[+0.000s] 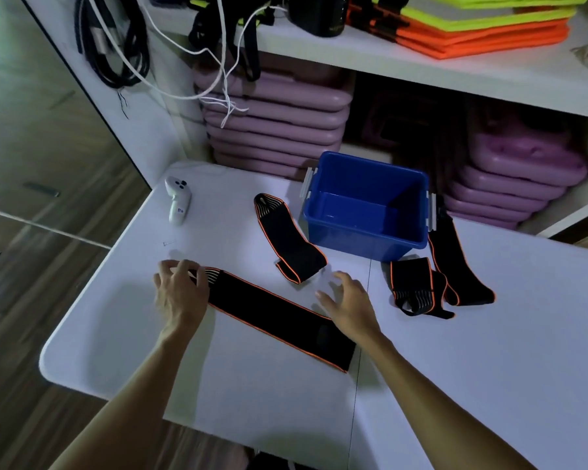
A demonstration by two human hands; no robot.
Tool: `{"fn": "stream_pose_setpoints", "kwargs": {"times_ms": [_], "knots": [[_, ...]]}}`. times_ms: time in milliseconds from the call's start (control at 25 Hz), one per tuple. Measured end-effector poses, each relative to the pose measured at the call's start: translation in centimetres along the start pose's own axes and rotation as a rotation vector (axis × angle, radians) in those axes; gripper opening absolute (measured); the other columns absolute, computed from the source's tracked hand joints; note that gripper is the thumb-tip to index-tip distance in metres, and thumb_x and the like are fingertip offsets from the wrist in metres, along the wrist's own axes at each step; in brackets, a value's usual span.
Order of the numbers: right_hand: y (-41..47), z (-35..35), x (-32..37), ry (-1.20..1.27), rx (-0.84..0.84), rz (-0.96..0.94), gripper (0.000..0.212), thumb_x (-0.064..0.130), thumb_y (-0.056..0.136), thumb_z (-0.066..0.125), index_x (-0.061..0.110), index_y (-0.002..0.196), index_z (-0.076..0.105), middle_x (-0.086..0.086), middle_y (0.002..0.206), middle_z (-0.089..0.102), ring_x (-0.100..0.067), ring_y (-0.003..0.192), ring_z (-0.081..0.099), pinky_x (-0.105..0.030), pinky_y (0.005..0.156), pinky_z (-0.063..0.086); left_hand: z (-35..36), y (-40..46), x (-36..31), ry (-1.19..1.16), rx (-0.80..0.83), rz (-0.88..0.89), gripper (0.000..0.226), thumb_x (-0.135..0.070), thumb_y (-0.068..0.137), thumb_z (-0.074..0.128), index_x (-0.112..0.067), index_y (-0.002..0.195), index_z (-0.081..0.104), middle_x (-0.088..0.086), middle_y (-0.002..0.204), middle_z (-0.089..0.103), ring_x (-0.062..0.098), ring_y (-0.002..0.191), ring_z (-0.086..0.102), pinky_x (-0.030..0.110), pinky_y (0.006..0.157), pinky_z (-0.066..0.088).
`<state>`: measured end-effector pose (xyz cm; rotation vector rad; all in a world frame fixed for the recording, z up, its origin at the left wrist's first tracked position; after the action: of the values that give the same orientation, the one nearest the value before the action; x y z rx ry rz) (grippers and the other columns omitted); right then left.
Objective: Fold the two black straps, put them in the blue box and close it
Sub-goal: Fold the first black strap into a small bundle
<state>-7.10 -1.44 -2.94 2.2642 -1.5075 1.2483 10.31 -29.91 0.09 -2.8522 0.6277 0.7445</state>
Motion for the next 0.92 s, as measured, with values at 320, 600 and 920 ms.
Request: {"fn": "stream_pose_setpoints", "kwargs": {"times_ms": [320, 600, 920], "knots": [[6.2, 2.5, 1.9, 0.399, 0.0, 0.23, 0.034, 0.028, 0.092, 0.066, 0.011, 0.12, 0.057, -0.006, 0.119, 0.062, -0.022, 0.107, 0.061, -0.03, 0.084, 0.049, -1.0, -0.8, -3.0, -0.052, 0.012, 0.194, 0.013, -0.027, 0.091, 0.054, -0.026, 0.098, 0.065, 0.002, 0.113, 0.054, 0.027, 0.105, 0.05, 0.036, 0.071, 0.046], [1.6, -0.7, 5.5, 0.411, 0.093, -0.151, 0.01, 0.023, 0.098, 0.056, 0.012, 0.1, 0.056, 0.007, 0.099, 0.062, -0.001, 0.092, 0.056, -0.009, 0.076, 0.042, 1.8, -0.6, -7.6, -0.13, 0.106, 0.269, 0.017, -0.024, 0.089, 0.054, -0.022, 0.103, 0.065, 0.005, 0.114, 0.057, 0.027, 0.11, 0.051, 0.04, 0.075, 0.049], [-3.9, -3.6, -1.8, 0.173, 0.158, -0.108, 0.006, 0.037, 0.101, 0.048, 0.031, 0.099, 0.05, 0.001, 0.061, 0.041, -0.011, 0.057, 0.039, -0.028, 0.059, 0.033, 11.6, -1.9, -12.3, 0.132, 0.564, 0.3, 0.054, -0.02, 0.087, 0.06, -0.011, 0.134, 0.037, 0.018, 0.136, 0.031, 0.038, 0.122, 0.037, 0.048, 0.094, 0.044]]}}
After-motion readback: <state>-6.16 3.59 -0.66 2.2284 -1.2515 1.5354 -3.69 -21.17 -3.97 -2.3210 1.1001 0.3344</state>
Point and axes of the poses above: each hand's wrist, its own y-axis towards the middle knuckle, its own z-axis out of the palm, x = y × z, the point moved 7 cm from there along y, towards the middle knuckle
